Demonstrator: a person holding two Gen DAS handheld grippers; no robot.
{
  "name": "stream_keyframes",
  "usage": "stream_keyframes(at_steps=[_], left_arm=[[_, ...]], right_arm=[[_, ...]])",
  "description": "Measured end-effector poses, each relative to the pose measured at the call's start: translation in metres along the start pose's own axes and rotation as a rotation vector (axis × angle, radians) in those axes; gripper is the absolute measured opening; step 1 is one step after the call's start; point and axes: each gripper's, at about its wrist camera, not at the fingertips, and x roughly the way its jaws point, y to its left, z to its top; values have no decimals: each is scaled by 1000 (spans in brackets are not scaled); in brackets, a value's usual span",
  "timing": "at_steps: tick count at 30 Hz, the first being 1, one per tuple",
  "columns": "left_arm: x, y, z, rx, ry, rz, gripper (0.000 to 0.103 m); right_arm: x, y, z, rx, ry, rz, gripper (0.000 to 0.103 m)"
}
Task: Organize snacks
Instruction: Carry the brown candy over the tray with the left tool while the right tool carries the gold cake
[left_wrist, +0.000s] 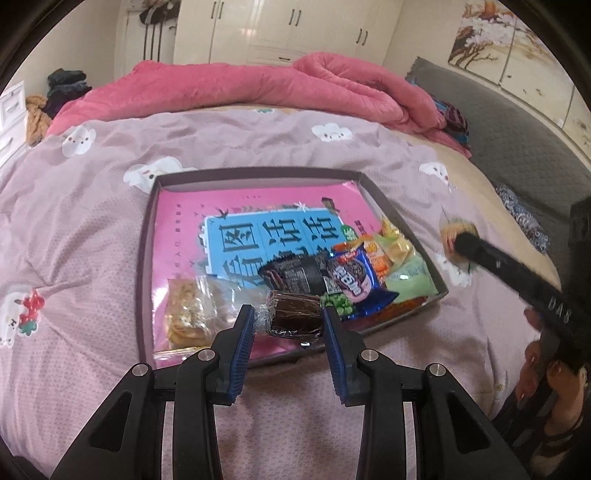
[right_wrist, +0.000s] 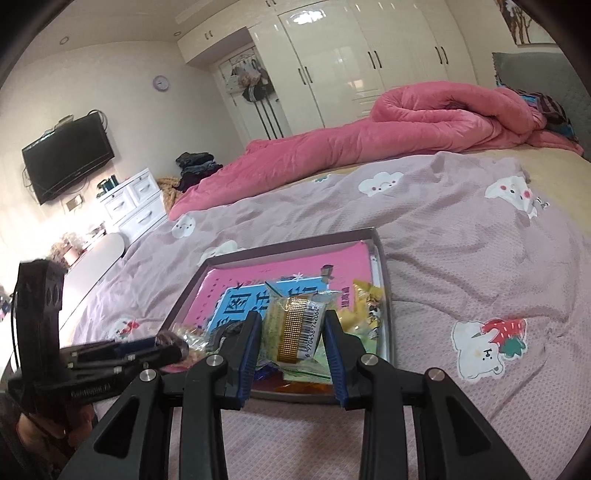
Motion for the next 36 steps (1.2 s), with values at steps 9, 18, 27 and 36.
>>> stream_keyframes(at_steps=[9,18,27,36], left_arm=[[14,-5,-4,14,28,-5,38],[23,-5,-2,19,39,-7,38],[29,-3,0,21,45,-5,38],[34,-3,4,16,41,-6,38]], right_arm=[[10,0,2,-4,12,-13,34],[25,2,2,-17,35,-21,34],[40,1,0,-19,62,-24,34],[48,2,0,-38,64,-66,34]])
